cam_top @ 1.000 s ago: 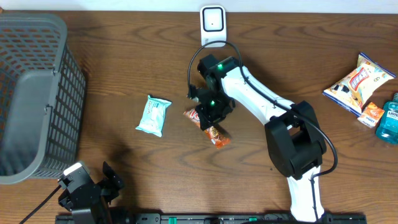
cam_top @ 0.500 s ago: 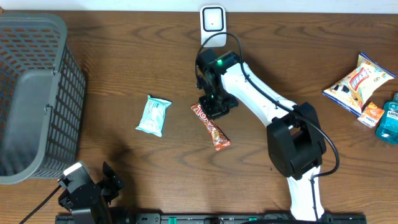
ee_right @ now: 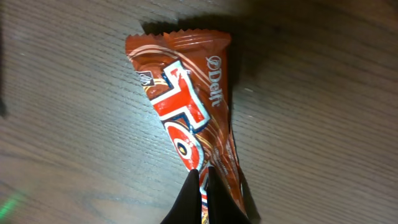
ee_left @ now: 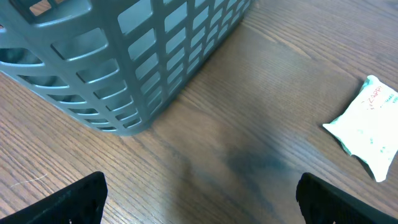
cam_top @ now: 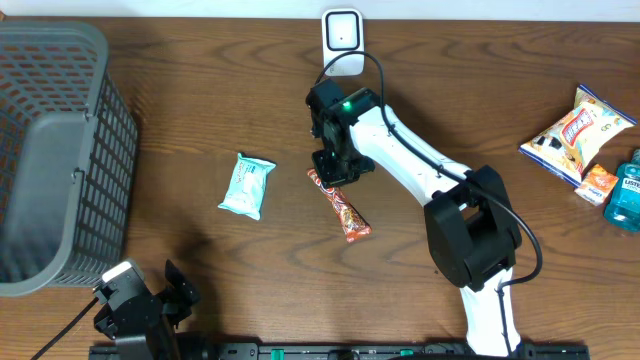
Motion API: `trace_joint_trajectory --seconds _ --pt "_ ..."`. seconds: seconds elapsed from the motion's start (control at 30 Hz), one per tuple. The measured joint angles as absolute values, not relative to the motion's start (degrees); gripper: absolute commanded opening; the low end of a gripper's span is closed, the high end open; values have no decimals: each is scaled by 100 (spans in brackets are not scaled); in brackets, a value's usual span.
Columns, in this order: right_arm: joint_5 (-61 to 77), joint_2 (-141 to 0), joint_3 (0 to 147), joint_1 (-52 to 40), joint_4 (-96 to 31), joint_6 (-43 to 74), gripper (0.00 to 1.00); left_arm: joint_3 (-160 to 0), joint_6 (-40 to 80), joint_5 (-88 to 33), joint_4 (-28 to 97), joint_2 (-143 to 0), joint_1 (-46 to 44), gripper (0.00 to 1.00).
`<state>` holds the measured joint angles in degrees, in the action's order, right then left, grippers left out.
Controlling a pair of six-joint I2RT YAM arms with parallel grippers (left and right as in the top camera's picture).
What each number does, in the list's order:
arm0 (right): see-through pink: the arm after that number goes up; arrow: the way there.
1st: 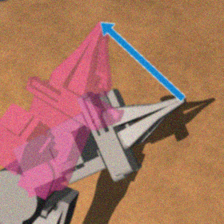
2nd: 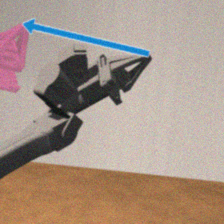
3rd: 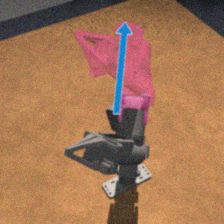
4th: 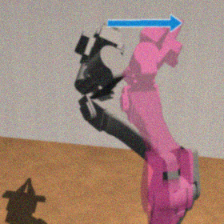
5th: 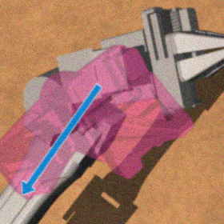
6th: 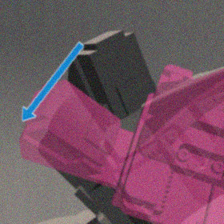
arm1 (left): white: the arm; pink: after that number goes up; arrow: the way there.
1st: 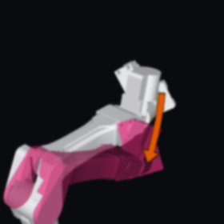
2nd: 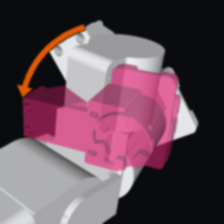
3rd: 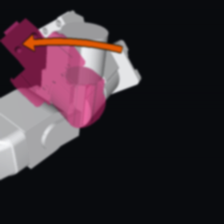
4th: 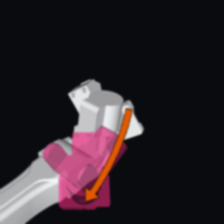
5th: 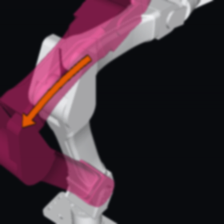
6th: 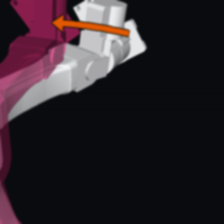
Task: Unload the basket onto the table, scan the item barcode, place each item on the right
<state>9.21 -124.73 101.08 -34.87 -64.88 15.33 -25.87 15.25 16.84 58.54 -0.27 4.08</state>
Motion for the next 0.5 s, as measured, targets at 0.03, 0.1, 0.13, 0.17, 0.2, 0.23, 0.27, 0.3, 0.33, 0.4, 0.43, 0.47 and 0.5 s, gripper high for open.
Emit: trace_joint_trajectory --seconds 0.03,0.1,0.13,0.17,0.2,0.23,0.27,0.3,0.33,0.4,0.43,0.47,0.5 --pt "921 -12473 10108 -3489 -6486 1542 1 -2587 1525 1686 5854 -27 408 97" --pt "921 -12473 10079 -3520 -6462 1592 1 -2587 1525 1684 5854 -27 408 97" --pt "917 -12473 10031 -3544 -6386 1614 1 -2587 1525 1684 5854 -27 408 97" --pt "921 -12473 9972 -3575 -6289 1627 1 -2587 1525 1684 5854 -27 408 98" --pt "917 -12473 9922 -3603 -6224 1640 1 -2585 1525 1684 5852 -27 408 97" --pt "917 -12473 9824 -3651 -6099 1678 1 -2587 1525 1684 5854 -27 408 97" --pt "919 -12473 9730 -3697 -5996 1708 1 -2587 1525 1684 5854 -27 408 97" --pt "917 -12473 9609 -3739 -5870 1743 1 -2587 1525 1684 5852 -27 408 97" --pt "915 -12473 9511 -3780 -5787 1772 1 -2587 1525 1684 5852 -27 408 97" --pt "834 -12473 9242 -3848 -5680 1905 1 -2587 1525 1684 5852 -27 408 97" --pt "751 -12473 9144 -3872 -5680 1979 1 -2585 1525 1684 5854 -27 408 97" --pt "674 -12473 9074 -3883 -5730 2053 1 -2587 1525 1684 5852 -27 408 97" --pt "572 -12453 9059 -3883 -5758 2112 1 -2585 1525 1684 5857 -27 408 97"
